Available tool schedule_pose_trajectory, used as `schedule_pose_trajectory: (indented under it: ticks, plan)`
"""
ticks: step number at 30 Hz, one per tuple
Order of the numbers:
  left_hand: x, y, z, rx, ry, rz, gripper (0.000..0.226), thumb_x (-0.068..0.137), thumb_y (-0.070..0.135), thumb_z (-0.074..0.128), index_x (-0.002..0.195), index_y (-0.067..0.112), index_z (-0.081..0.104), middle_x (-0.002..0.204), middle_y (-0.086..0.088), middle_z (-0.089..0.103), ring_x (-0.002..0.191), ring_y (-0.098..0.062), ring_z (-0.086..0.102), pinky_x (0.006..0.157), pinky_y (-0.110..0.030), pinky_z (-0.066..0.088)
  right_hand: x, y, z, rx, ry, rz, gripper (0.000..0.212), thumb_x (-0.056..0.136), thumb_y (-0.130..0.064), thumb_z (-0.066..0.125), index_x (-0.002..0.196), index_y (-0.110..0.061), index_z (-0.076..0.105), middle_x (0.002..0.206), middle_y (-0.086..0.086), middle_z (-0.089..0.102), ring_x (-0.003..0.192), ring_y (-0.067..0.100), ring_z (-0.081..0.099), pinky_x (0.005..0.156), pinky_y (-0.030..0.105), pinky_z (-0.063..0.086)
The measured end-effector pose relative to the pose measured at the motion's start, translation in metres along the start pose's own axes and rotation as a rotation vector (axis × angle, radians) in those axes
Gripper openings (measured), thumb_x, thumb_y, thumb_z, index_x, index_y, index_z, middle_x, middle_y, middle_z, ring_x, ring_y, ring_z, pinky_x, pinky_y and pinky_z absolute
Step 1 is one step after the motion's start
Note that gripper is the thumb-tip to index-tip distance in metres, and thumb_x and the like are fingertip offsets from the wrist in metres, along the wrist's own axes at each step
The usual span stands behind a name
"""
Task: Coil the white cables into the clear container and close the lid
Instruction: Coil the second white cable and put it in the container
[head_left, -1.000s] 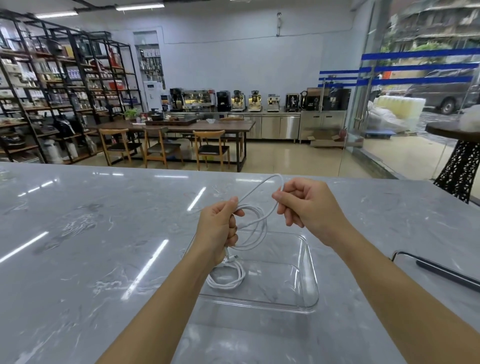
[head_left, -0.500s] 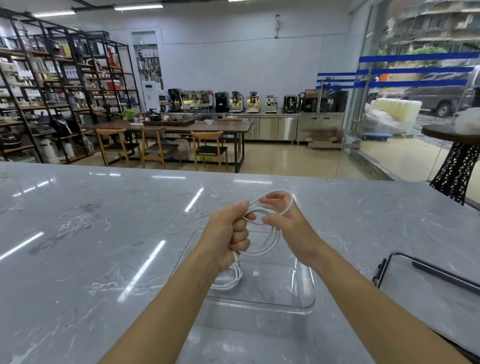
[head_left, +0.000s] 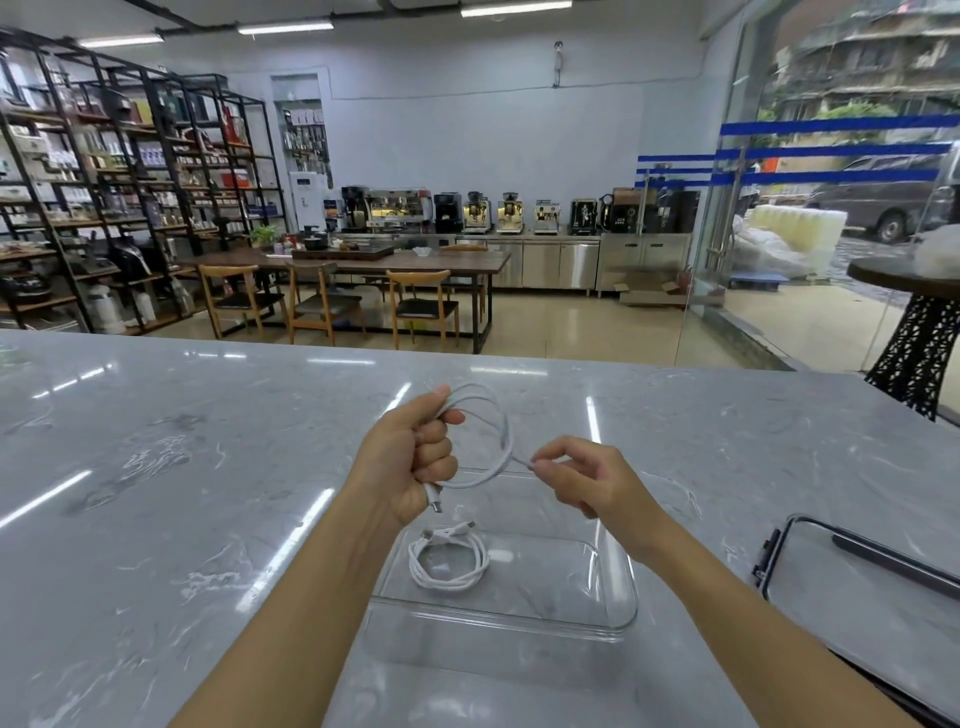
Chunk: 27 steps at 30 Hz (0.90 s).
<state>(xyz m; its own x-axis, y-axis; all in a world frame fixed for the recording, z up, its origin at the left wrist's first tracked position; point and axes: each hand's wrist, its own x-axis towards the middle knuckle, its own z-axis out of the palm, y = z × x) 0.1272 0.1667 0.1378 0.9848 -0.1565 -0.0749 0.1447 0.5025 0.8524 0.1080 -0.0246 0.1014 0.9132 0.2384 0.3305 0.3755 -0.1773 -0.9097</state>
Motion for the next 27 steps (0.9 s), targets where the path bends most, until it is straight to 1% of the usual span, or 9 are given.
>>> schedule_pose_trajectory:
  ticks: [2, 4, 10, 13, 16, 19, 21, 24, 27]
  plan:
    - [0.000, 0.003, -0.008, -0.017, 0.014, 0.010, 0.030, 0.093, 0.021, 0.049, 0.067, 0.004, 0.051, 0.033, 0.010, 0.026, 0.023, -0.001, 0.019, 0.026, -0.013, 0.015, -0.003, 0.004, -0.009, -0.035, 0.023, 0.039, 0.010, 0.080, -0.023, 0.069, 0.072, -0.017, 0.066, 0.041, -0.009, 0.032, 0.040, 0.003, 0.032, 0.041, 0.005, 0.029]
    - [-0.001, 0.002, -0.010, -0.026, 0.025, 0.015, 0.029, 0.092, 0.020, 0.049, 0.068, 0.004, 0.051, 0.032, 0.009, 0.026, 0.023, -0.001, 0.019, 0.026, -0.014, 0.015, -0.004, 0.007, -0.016, -0.068, 0.061, 0.068, 0.010, 0.081, -0.020, 0.066, 0.072, -0.019, 0.069, 0.039, -0.012, 0.032, 0.039, 0.003, 0.032, 0.041, 0.005, 0.029]
    - [-0.003, -0.015, 0.004, -0.032, 0.042, 0.023, 0.028, 0.092, 0.018, 0.050, 0.067, 0.005, 0.049, 0.033, 0.009, 0.025, 0.024, -0.002, 0.018, 0.027, -0.014, 0.015, -0.001, -0.008, -0.013, -0.074, -0.070, 0.121, 0.031, 0.081, -0.040, 0.056, 0.097, -0.015, 0.065, 0.068, -0.003, 0.059, 0.052, 0.008, 0.049, 0.046, 0.016, 0.038]
    - [-0.006, -0.027, 0.018, 0.005, 0.017, -0.010, 0.028, 0.091, 0.018, 0.052, 0.067, 0.005, 0.050, 0.035, 0.008, 0.025, 0.026, -0.003, 0.019, 0.029, -0.016, 0.017, 0.005, -0.017, 0.009, -0.016, -0.030, 0.044, 0.016, 0.092, -0.027, 0.049, 0.087, -0.015, 0.059, 0.065, -0.004, 0.061, 0.045, 0.002, 0.044, 0.044, 0.013, 0.034]
    - [-0.014, -0.022, 0.025, 0.044, -0.069, -0.123, 0.025, 0.091, 0.016, 0.050, 0.070, 0.004, 0.053, 0.039, 0.005, 0.036, 0.029, -0.006, 0.034, 0.033, -0.015, 0.034, 0.008, -0.018, 0.013, -0.110, 0.088, -0.002, 0.027, 0.096, -0.021, 0.042, 0.073, -0.014, 0.054, 0.054, 0.000, 0.053, 0.038, 0.000, 0.040, 0.044, 0.010, 0.032]
    - [-0.020, -0.006, 0.020, 0.252, -0.120, -0.250, 0.026, 0.092, 0.011, 0.047, 0.075, -0.001, 0.062, 0.057, -0.012, 0.065, 0.050, -0.020, 0.066, 0.057, -0.033, 0.060, 0.007, -0.023, 0.001, -0.286, -0.008, 0.006, 0.031, 0.097, -0.021, 0.040, 0.068, -0.018, 0.051, 0.051, -0.002, 0.051, 0.039, 0.000, 0.042, 0.046, 0.010, 0.034]
    - [-0.021, 0.000, 0.014, 0.452, -0.128, -0.243, 0.028, 0.095, 0.012, 0.044, 0.082, -0.003, 0.064, 0.073, -0.018, 0.071, 0.069, -0.027, 0.070, 0.074, -0.041, 0.058, 0.007, -0.027, -0.005, -0.401, -0.101, 0.019, 0.032, 0.097, -0.024, 0.040, 0.067, -0.021, 0.050, 0.051, -0.005, 0.049, 0.042, 0.001, 0.042, 0.050, 0.013, 0.036]
    - [-0.021, -0.001, 0.010, 0.674, -0.122, -0.166, 0.030, 0.096, 0.016, 0.044, 0.074, 0.002, 0.061, 0.087, -0.019, 0.070, 0.083, -0.030, 0.066, 0.093, -0.048, 0.050, 0.007, -0.028, -0.005, -0.561, -0.179, 0.042, 0.033, 0.097, -0.029, 0.039, 0.066, -0.026, 0.048, 0.056, -0.005, 0.047, 0.051, 0.009, 0.042, 0.057, 0.023, 0.039]
    - [-0.021, 0.000, 0.001, 0.536, -0.145, -0.270, 0.039, 0.091, 0.014, 0.047, 0.059, 0.005, 0.067, 0.096, -0.021, 0.072, 0.097, -0.032, 0.066, 0.098, -0.052, 0.046, 0.007, -0.029, -0.003, -0.684, -0.185, 0.029, 0.030, 0.098, -0.031, 0.037, 0.069, -0.024, 0.047, 0.060, -0.006, 0.046, 0.054, 0.013, 0.042, 0.060, 0.029, 0.039]
